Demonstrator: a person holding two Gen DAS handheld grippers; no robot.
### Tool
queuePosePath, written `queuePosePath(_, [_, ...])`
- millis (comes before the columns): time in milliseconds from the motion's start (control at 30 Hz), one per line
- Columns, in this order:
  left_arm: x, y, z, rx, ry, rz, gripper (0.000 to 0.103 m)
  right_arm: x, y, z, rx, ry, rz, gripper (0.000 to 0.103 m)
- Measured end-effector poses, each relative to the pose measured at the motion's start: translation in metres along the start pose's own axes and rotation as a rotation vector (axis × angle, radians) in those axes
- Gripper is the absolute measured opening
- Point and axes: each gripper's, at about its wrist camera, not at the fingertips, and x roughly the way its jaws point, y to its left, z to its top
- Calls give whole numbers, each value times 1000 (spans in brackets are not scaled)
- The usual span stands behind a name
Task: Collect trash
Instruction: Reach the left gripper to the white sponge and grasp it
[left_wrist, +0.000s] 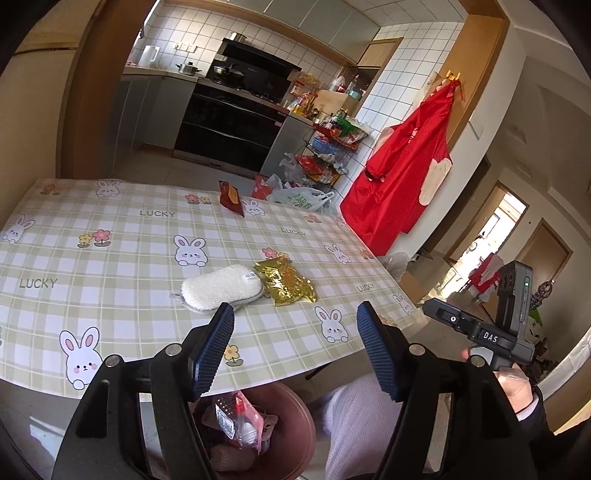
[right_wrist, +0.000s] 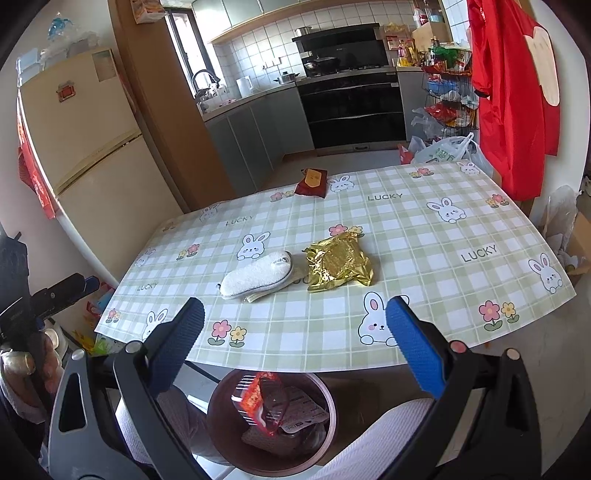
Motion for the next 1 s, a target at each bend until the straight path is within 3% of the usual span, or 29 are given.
queuePosePath(200, [9, 19, -3, -4, 15, 63, 68, 11, -6, -7, 8, 27, -10, 97])
queuePosePath(467, [60, 39, -11, 125, 122, 158, 68, 42, -25, -19, 46, 90, -28, 97])
queuePosePath(1000, [184, 85, -12, 242, 303, 203, 68, 111, -63, -11, 92, 182, -73, 97])
